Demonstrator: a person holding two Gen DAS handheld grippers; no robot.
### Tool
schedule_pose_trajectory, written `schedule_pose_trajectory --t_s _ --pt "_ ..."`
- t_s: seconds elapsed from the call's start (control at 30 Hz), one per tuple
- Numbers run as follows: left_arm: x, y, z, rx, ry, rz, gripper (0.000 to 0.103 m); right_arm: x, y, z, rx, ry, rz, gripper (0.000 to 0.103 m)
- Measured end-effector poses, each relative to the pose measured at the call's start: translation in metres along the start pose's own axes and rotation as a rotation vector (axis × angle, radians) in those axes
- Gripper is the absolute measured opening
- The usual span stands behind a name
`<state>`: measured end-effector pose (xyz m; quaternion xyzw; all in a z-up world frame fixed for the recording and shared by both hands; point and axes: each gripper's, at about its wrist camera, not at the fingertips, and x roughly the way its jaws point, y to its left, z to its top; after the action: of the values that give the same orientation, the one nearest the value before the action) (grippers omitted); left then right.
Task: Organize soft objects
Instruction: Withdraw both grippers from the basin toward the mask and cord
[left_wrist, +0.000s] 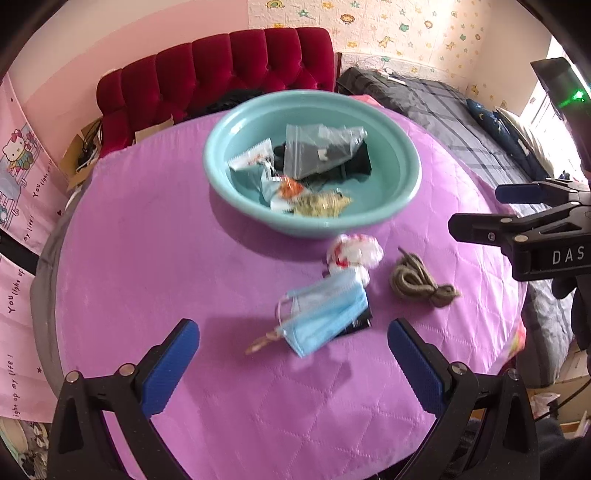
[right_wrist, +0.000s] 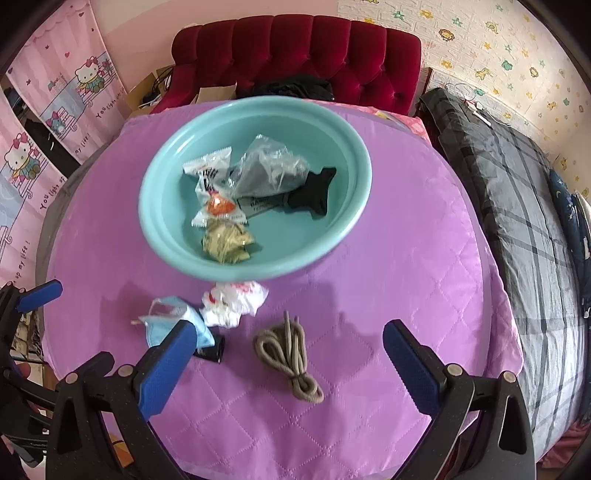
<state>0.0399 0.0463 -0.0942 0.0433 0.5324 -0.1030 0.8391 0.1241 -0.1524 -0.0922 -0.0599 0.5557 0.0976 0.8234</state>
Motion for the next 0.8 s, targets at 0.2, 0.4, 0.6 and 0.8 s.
schedule_pose_trajectory --t_s 0.2,0.4,0.6,0.8 --pt "0.003 0.001 -0.023 -0.012 0.009 -0.003 0.103 0.004 0.003 -0.024 -0.013 -0.002 0.003 0.103" --pt "0.010 0.002 -0.042 -0.024 0.026 -0.010 0.103 0.014 0.001 -0.046 -0.016 0.006 0.004 0.103" --pt "0.022 -0.004 -0.056 -0.043 0.076 -0.044 0.103 0.028 -0.002 -0.065 -0.030 0.040 0.006 0.103" --pt "0.025 -0.006 -0.058 -0.043 0.070 -0.042 0.103 0.037 -0.006 -0.069 -0.024 0.062 0.008 0.103"
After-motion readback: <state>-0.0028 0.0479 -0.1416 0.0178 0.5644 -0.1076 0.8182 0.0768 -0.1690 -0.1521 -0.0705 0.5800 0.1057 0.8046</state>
